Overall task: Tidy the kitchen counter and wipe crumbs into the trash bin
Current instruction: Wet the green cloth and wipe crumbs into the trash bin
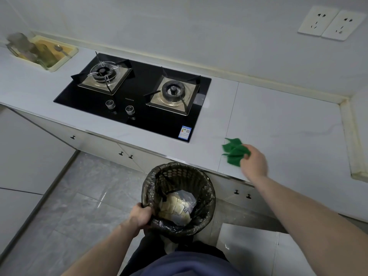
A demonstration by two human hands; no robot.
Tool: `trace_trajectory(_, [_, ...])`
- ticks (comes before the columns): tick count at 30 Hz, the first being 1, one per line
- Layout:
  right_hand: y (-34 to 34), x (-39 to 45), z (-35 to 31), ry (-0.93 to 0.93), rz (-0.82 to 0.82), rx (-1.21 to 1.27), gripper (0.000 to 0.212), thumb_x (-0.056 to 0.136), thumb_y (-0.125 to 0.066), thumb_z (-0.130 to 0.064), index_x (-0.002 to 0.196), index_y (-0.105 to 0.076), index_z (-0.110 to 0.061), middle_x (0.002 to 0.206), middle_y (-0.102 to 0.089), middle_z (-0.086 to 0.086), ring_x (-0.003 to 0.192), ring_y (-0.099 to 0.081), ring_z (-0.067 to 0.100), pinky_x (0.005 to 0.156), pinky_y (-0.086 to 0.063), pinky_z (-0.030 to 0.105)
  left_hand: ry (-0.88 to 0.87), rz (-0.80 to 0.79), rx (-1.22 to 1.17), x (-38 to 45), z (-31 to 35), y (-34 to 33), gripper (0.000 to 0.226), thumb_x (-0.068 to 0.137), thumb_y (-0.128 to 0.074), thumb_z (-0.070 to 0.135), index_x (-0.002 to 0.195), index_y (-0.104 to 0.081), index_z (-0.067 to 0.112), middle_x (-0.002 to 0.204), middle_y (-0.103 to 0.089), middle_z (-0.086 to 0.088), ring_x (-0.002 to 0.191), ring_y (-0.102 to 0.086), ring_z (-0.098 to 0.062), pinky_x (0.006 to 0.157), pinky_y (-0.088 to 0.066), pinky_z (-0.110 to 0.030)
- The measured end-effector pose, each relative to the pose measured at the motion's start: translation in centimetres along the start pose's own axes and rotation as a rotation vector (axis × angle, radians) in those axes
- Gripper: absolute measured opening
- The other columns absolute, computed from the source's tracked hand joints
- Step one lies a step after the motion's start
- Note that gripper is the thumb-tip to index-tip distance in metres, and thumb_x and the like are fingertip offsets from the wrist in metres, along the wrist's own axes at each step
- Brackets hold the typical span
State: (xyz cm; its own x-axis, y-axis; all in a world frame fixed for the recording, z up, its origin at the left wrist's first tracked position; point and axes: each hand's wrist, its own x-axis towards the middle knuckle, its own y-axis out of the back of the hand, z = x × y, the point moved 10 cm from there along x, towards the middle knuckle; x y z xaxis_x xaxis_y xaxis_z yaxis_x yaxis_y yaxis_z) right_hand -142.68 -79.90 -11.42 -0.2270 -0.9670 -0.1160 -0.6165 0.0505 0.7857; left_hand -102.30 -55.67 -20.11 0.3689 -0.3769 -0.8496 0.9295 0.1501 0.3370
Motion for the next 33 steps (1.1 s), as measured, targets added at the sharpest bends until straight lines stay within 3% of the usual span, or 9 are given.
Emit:
trace_trajectory(6, [2.8,0.5,8.0,-0.215,0.044,-0.087,0.047,0.088,-0.050,0.000,0.130,-0.061,-0.018,0.124,-0.066,0.011,0.107,-0.061,0.036,0.089,-0.050,0.039,0.011,-0.007,-0.011,0.1,-0.1,-0.1,0.030,0.084,-0.061,-0.005,0.113,-0.055,0.000,0.107,-0.068,-0.029,0.090,-0.072,-0.048,0.076,-0.060,-0.062])
trace_trajectory(10, [0.0,-1.7,6.6,-0.162,-0.009,-0.145,0.035,0.087,-0.055,-0.002,0.117,-0.062,-0.017,0.110,-0.067,0.006,0.092,-0.062,0.030,0.079,-0.057,0.043,0.013,-0.013,-0.018,0.2,-0.2,-0.2,0.027,0.085,-0.060,-0.005,0.111,-0.054,0.002,0.107,-0.068,-0.029,0.089,-0.072,-0.048,0.076,-0.060,-0.062])
trace_trajectory(14, [-3.2,-4.2,2.6,-0.059,-0.054,-0.203,0.033,0.082,-0.060,-0.005,0.111,-0.064,-0.020,0.108,-0.068,0.002,0.084,-0.062,0.025,0.068,-0.048,0.030,0.007,-0.006,-0.010,0.2,-0.3,-0.2,0.025,0.086,-0.059,-0.004,0.109,-0.054,0.003,0.104,-0.069,-0.028,0.087,-0.073,-0.048,0.075,-0.061,-0.062])
trace_trajectory(19, [-8.9,-6.5,-4.7,0.215,-0.451,-0.249,0.048,0.083,-0.055,-0.015,0.121,-0.067,-0.041,0.112,-0.071,-0.013,0.089,-0.065,0.014,0.072,-0.052,0.027,0.004,-0.001,0.005,0.3,-0.2,0.0,0.028,0.083,-0.061,-0.004,0.110,-0.055,0.002,0.105,-0.068,-0.028,0.088,-0.072,-0.047,0.074,-0.061,-0.062])
trace_trajectory(21, [-10.7,-7.5,-7.0,0.239,-0.677,-0.139,0.046,0.081,-0.058,-0.016,0.115,-0.070,-0.045,0.107,-0.073,-0.018,0.092,-0.067,0.008,0.081,-0.058,0.031,0.005,0.000,0.007,0.4,-0.3,0.0,0.029,0.082,-0.062,-0.003,0.110,-0.056,0.001,0.105,-0.069,-0.029,0.087,-0.073,-0.047,0.074,-0.060,-0.064])
trace_trajectory(23, [-10.7,-7.3,-8.8,0.248,-0.735,-0.015,0.044,0.082,-0.063,-0.017,0.105,-0.072,-0.053,0.101,-0.073,-0.022,0.092,-0.066,0.000,0.084,-0.059,0.030,0.003,0.006,0.007,0.7,-0.4,0.1,0.029,0.081,-0.063,-0.003,0.109,-0.056,0.001,0.104,-0.069,-0.029,0.086,-0.073,-0.047,0.072,-0.060,-0.064])
trace_trajectory(25, [-8.5,-5.0,-9.5,0.237,-0.619,0.109,0.047,0.083,-0.065,-0.015,0.096,-0.069,-0.061,0.095,-0.072,-0.025,0.089,-0.066,-0.004,0.082,-0.057,0.026,-0.001,0.003,0.008,0.7,-0.4,0.0,0.029,0.080,-0.063,-0.002,0.108,-0.057,0.002,0.102,-0.070,-0.028,0.085,-0.073,-0.046,0.071,-0.060,-0.063])
trace_trajectory(28, [-3.5,-0.2,-7.2,0.124,-0.326,0.196,0.042,0.087,-0.063,-0.014,0.113,-0.072,-0.046,0.102,-0.073,-0.018,0.093,-0.068,0.005,0.085,-0.057,0.029,-0.002,-0.005,0.002,0.6,-0.4,0.0,0.026,0.081,-0.064,-0.002,0.105,-0.057,0.004,0.100,-0.071,-0.026,0.082,-0.074,-0.044,0.071,-0.061,-0.061])
trace_trajectory(33, [3.3,2.6,2.0,-0.027,-0.023,-0.149,0.045,0.088,-0.055,-0.010,0.127,-0.066,-0.028,0.111,-0.073,0.004,0.090,-0.065,0.029,0.075,-0.050,0.032,-0.010,-0.011,-0.008,0.3,-0.6,-0.1,0.025,0.082,-0.064,-0.001,0.105,-0.057,0.003,0.097,-0.071,-0.023,0.079,-0.074,-0.040,0.069,-0.063,-0.055])
